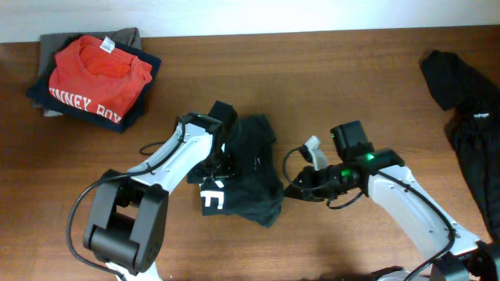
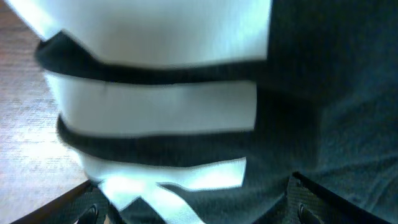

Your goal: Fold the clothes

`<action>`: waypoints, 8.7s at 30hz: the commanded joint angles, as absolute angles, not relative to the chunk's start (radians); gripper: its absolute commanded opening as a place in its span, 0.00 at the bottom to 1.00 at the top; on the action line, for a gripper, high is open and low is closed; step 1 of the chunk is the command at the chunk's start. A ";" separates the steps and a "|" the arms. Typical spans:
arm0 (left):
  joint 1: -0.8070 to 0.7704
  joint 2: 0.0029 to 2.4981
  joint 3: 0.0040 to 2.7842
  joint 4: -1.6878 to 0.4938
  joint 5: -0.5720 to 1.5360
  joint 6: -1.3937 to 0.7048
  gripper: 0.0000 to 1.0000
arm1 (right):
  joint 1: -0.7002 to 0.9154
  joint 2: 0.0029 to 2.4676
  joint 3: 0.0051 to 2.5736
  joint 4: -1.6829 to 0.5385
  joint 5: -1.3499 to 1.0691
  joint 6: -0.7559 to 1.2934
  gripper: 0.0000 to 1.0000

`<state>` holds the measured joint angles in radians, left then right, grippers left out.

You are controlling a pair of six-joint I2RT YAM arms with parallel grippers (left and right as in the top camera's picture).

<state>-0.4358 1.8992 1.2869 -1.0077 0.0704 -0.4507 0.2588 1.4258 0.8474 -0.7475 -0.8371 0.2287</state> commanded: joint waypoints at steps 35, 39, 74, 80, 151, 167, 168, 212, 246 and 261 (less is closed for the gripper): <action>-0.434 1.893 1.332 -1.061 0.063 -0.428 0.99 | 0.307 1.685 0.861 -0.779 -0.440 0.357 0.04; -0.434 1.823 1.390 -1.095 0.063 -0.397 0.99 | 0.292 1.678 0.866 -0.793 -0.440 0.356 0.04; -0.174 1.689 1.284 -1.057 0.134 -0.178 0.99 | 0.192 1.679 0.937 -0.516 -0.672 0.202 0.22; -0.174 1.689 1.276 -1.054 0.135 -0.178 0.99 | 0.259 1.703 0.937 -0.466 -0.665 0.187 0.40; -0.178 1.691 1.048 -0.812 0.478 -0.133 0.99 | -0.269 1.772 1.562 -1.270 -0.122 0.296 0.99; -0.178 1.821 1.013 -0.683 0.487 -0.133 0.99 | -0.309 1.772 1.562 -1.267 -0.122 0.296 0.99; -0.178 1.830 1.013 -0.679 0.487 -0.133 0.99 | -0.309 1.772 1.562 -1.267 -0.122 0.296 0.99; -0.178 2.098 1.128 -0.513 0.675 -0.196 0.04 | -0.309 1.772 1.562 -1.267 -0.122 0.296 0.99; -0.020 2.127 1.556 -0.220 0.235 0.001 0.04 | -0.308 1.772 1.562 -1.267 -0.122 0.296 0.99; 0.086 2.126 1.611 -0.121 0.235 0.043 0.06 | -0.308 1.772 1.562 -1.267 -0.122 0.296 0.99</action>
<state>0.0792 2.1227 1.5551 -0.1333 0.2340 0.0017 -0.3054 1.7885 1.5482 -1.2678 -0.1314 0.3019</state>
